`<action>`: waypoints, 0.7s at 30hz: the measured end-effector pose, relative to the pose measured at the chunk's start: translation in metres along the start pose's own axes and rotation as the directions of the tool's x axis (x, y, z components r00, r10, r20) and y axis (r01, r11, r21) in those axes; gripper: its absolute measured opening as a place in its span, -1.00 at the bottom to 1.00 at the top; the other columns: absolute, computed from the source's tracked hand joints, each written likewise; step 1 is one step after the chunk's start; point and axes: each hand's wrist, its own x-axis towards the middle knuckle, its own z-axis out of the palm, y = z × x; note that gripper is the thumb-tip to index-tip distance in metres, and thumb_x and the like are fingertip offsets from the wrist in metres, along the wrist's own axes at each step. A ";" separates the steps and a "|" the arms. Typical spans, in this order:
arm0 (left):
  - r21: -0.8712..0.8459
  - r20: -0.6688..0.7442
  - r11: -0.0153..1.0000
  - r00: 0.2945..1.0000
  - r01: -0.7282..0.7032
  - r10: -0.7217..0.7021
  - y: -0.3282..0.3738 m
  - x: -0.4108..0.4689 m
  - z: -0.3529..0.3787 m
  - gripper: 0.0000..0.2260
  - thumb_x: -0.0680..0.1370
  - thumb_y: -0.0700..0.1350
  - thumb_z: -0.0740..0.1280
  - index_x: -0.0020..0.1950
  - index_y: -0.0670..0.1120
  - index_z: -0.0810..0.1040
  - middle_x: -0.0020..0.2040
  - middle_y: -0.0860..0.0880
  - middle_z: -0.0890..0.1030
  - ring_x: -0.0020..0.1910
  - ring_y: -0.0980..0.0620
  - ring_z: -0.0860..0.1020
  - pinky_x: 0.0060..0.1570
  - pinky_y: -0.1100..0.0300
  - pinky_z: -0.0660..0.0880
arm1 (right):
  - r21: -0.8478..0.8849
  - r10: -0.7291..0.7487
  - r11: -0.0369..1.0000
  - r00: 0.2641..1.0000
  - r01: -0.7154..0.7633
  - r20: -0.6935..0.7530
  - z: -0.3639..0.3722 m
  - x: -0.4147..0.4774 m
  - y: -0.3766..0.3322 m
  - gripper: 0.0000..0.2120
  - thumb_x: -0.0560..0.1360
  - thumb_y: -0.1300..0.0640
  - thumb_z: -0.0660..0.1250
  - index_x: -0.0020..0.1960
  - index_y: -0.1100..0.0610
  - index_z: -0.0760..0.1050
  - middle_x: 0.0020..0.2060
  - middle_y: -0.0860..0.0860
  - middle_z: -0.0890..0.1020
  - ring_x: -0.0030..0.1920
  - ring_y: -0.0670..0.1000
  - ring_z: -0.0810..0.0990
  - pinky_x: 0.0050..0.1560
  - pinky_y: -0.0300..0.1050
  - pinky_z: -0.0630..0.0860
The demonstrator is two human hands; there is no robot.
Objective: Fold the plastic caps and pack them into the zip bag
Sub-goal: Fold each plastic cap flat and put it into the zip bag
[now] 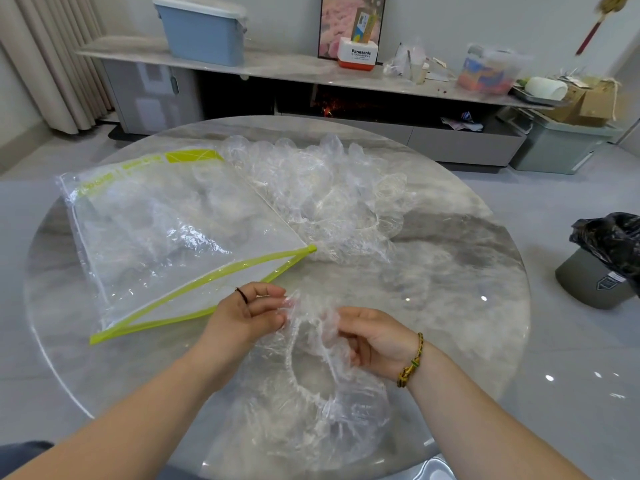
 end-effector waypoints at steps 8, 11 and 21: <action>0.300 -0.146 0.953 0.985 -0.040 0.088 -0.005 0.009 -0.010 -0.63 0.48 -0.54 0.11 -0.20 -0.09 0.48 -0.39 0.10 0.62 -0.44 0.31 0.55 -0.48 0.47 0.40 | -0.290 -0.480 0.876 0.749 0.384 -0.457 -0.011 0.003 -0.006 -0.71 0.47 0.43 0.25 -0.30 0.11 0.47 -0.56 -0.11 0.51 -0.55 -0.25 0.44 -0.45 -0.45 0.38; 0.451 -0.178 0.891 0.973 -0.050 0.145 -0.009 0.011 -0.009 -0.60 0.47 -0.53 0.10 -0.23 -0.03 0.45 -0.26 0.02 0.56 -0.40 0.27 0.55 -0.45 0.48 0.39 | -0.510 -0.644 0.754 0.622 0.415 -0.446 -0.011 -0.001 -0.009 -0.69 0.48 0.39 0.26 -0.28 0.01 0.47 -0.37 -0.08 0.51 -0.42 -0.29 0.47 -0.33 -0.48 0.40; 0.865 0.161 0.358 0.871 -0.351 0.465 -0.011 0.010 -0.027 -0.61 0.37 -0.37 0.01 -0.29 0.01 0.53 -0.07 -0.04 0.59 -0.09 0.08 0.42 -0.12 0.27 0.39 | -0.914 -0.830 0.151 0.551 0.378 0.091 -0.011 -0.011 0.008 -0.87 0.37 0.15 0.16 -0.21 0.14 0.47 -0.29 -0.24 0.40 -0.20 -0.13 0.38 -0.06 -0.53 0.27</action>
